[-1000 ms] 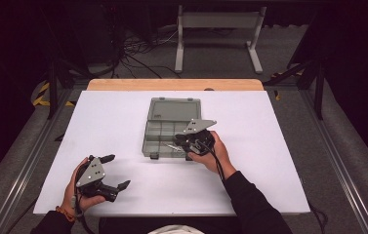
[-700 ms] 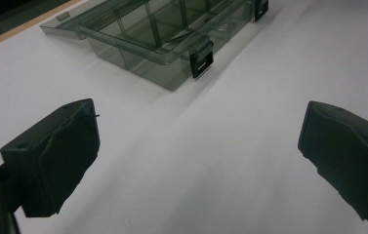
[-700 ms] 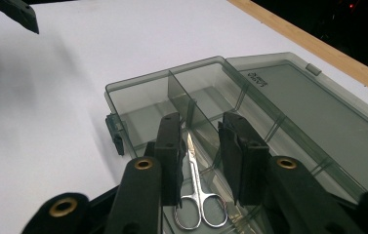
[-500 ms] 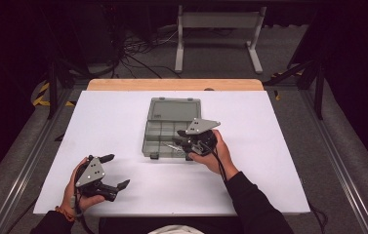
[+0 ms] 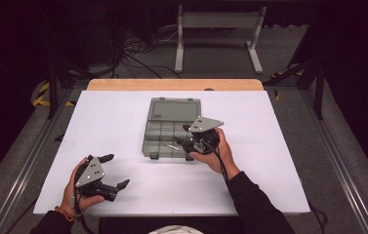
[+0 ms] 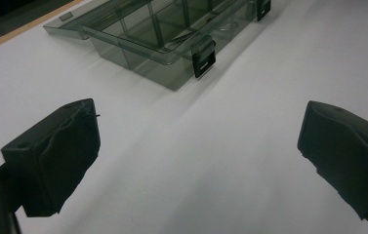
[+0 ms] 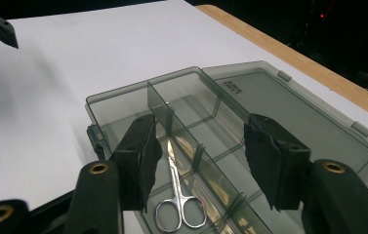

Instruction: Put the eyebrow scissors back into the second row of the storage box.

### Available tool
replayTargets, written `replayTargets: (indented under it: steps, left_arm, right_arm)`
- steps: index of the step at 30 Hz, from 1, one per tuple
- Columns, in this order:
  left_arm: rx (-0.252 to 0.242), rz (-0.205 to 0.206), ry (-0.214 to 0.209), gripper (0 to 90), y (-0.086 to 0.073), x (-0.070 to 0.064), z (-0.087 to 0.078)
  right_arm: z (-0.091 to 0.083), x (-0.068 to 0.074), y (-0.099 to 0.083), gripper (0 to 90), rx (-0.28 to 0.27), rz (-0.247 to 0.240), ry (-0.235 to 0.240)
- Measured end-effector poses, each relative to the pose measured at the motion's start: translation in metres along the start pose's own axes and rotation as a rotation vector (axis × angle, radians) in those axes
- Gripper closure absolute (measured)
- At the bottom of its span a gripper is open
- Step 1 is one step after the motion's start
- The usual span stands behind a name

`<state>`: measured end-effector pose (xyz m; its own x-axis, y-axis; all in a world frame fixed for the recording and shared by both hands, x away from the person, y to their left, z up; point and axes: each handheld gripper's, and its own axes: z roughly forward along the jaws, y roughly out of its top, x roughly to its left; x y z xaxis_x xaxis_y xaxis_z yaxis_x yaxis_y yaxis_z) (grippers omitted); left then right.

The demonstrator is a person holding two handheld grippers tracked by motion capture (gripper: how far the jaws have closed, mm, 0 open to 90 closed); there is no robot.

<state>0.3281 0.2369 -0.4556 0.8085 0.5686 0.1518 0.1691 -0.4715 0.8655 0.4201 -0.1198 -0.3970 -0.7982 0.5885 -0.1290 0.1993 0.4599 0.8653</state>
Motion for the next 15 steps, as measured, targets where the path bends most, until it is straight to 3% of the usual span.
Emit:
replayTargets:
  steps: [6,10,15]
  left_arm:
    - [0.001,0.001,0.001,2.7,0.0000,0.0000,0.0000]
    - [-0.001,0.000,0.001,2.7,0.0000,0.0001,-0.0001]
    - [0.001,0.001,0.001,2.7,0.0000,0.0001,0.0000]
  right_arm:
    - [0.0013,-0.0020,-0.0010,37.8,0.003,0.013,-0.019]
    - [0.0047,-0.0043,-0.0031,24.8,0.027,0.030,-0.048]
    - [0.0080,-0.0050,-0.0044,15.5,0.041,0.039,-0.073]
